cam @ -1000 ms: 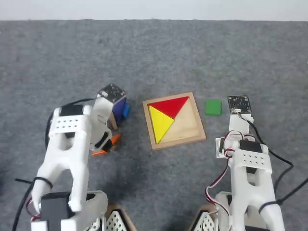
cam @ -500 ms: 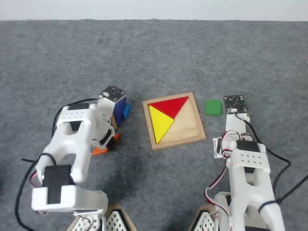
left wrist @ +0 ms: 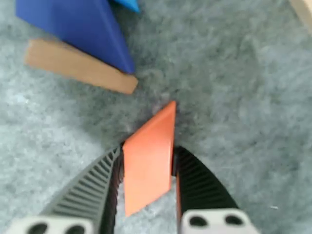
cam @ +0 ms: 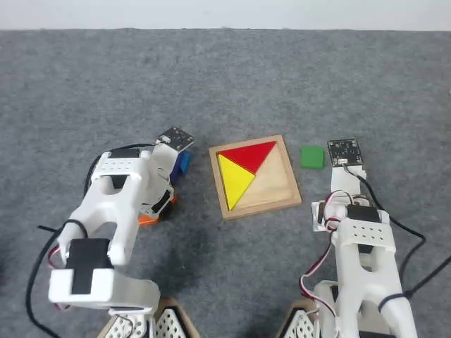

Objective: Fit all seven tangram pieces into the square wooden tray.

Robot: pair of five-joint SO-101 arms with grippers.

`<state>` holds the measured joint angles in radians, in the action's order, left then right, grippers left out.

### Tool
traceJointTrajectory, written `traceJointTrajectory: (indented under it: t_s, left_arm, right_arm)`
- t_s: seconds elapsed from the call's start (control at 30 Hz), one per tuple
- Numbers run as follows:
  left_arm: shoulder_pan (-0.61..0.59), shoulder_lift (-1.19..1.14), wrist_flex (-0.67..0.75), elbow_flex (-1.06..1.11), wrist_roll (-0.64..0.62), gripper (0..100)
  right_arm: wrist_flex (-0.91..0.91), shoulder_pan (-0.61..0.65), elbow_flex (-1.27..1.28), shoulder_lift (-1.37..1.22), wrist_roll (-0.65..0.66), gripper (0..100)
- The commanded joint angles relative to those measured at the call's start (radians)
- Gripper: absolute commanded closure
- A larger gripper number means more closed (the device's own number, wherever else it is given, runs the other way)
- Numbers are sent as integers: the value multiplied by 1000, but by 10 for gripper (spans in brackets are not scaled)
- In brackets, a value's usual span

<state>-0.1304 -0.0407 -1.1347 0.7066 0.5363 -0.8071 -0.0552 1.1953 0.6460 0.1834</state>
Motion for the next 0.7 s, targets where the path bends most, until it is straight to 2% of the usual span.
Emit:
traceJointTrajectory:
  t_s: [0.0,0.33,0.5,0.67]
  left_arm:
    - [8,-5,-57,-64,-11,989]
    - [26,-3,-178,-197,-48,989]
    - [104,-3,-219,-226,-101,989]
    - [213,-5,-285,-352,-190,989]
  right_arm:
    - [18,5,-6,30,9,890]
    - [18,5,-6,30,9,890]
    - [19,5,-8,30,6,890]
    - [19,4,-8,30,5,890]
